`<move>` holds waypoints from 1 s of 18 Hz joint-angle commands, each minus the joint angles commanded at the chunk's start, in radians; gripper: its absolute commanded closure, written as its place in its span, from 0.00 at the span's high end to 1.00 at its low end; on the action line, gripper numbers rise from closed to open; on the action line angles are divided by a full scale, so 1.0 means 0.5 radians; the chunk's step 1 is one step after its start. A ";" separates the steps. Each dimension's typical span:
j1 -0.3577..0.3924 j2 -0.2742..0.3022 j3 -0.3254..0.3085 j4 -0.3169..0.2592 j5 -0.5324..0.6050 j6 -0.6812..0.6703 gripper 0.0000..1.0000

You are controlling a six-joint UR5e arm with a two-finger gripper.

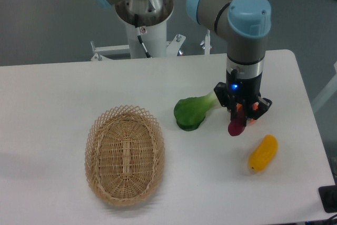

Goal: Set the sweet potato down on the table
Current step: 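Hold the purple sweet potato in the gripper above the table, then carry the sweet potato away from the bok choy and lower it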

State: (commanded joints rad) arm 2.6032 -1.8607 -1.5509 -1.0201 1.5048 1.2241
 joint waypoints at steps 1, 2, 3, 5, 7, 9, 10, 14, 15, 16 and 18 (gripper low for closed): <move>-0.003 0.000 0.006 0.000 0.000 0.000 0.34; -0.003 0.000 0.000 0.003 0.000 0.000 0.34; -0.003 -0.003 0.000 0.000 -0.003 -0.003 0.34; -0.006 -0.009 0.003 0.003 -0.006 -0.021 0.34; -0.012 -0.037 0.003 0.009 -0.003 -0.031 0.34; -0.037 -0.073 0.003 0.055 0.003 -0.061 0.34; -0.052 -0.083 0.003 0.092 0.015 -0.080 0.34; -0.061 -0.138 -0.006 0.147 0.028 -0.159 0.33; -0.064 -0.153 -0.006 0.165 0.028 -0.193 0.33; -0.086 -0.181 -0.006 0.214 0.031 -0.236 0.33; -0.126 -0.260 0.000 0.367 0.055 -0.361 0.33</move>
State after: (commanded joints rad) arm 2.5404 -1.9909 -1.5509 -0.8364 1.5324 1.0434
